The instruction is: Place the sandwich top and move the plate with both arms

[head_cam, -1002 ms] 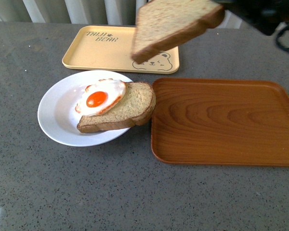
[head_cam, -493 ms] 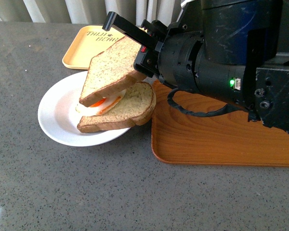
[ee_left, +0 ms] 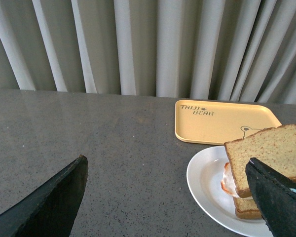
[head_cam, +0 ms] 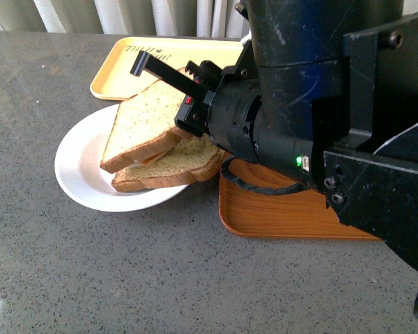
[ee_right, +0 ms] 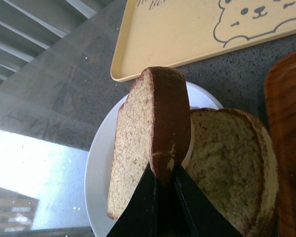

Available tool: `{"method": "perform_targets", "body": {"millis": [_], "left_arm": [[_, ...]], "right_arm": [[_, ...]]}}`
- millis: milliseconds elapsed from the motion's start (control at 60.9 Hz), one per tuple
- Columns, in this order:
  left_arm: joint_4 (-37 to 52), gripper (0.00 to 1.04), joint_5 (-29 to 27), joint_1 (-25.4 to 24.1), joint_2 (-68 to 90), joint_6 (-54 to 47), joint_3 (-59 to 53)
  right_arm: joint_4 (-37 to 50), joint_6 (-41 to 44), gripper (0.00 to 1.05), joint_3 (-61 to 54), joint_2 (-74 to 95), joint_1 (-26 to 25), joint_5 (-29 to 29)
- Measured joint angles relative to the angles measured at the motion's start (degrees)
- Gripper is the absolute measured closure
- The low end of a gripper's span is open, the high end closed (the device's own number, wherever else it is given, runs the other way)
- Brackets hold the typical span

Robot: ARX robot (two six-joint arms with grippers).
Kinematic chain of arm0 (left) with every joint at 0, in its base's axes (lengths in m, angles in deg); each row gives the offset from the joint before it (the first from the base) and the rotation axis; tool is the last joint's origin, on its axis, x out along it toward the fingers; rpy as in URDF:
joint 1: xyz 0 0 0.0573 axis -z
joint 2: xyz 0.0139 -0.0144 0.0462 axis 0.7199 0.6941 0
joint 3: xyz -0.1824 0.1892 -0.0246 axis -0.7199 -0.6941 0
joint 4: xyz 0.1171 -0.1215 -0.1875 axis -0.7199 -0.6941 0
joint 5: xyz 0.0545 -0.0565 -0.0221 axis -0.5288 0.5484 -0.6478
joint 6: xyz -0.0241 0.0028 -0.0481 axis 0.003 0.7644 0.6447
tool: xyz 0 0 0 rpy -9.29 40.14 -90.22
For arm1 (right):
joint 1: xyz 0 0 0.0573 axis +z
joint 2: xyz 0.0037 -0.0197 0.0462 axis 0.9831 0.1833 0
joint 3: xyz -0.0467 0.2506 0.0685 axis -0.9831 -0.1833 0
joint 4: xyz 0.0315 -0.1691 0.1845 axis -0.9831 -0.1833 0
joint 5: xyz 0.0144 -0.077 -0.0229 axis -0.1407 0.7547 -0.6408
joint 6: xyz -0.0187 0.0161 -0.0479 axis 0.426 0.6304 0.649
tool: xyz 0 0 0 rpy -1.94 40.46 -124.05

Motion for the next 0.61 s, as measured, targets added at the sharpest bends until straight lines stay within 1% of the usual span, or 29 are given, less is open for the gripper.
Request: {"method": "perform_targets", "body": {"millis": [246, 279, 296, 378, 460, 476, 608], "left_arm": [[0.0, 0.09, 0.0, 0.0, 0.0, 0.0, 0.0], [0.0, 0.09, 0.0, 0.0, 0.0, 0.0, 0.0], [0.0, 0.09, 0.0, 0.0, 0.0, 0.0, 0.0], [0.0, 0.09, 0.0, 0.0, 0.0, 0.0, 0.0], [0.0, 0.09, 0.0, 0.0, 0.0, 0.0, 0.0], [0.0, 0.09, 0.0, 0.0, 0.0, 0.0, 0.0], [0.0, 0.09, 0.0, 0.0, 0.0, 0.0, 0.0]], "right_arm": [[0.4, 0.0, 1.02, -1.5, 0.5, 0.1, 2.1], [0.5, 0.0, 1.01, -1.7, 0.5, 0.1, 2.2], [0.5, 0.0, 0.99, -1.7, 0.5, 0.0, 2.2], [0.9, 0.0, 0.84, -2.1, 0.5, 0.0, 2.5], [1.0, 0.1, 0.72, -2.6, 0.5, 0.0, 2.9], [1.1, 0.2, 0.67, -2.8, 0.5, 0.0, 3.1], [1.6, 0.3, 0.46, -4.0, 0.3, 0.0, 3.5]]}}
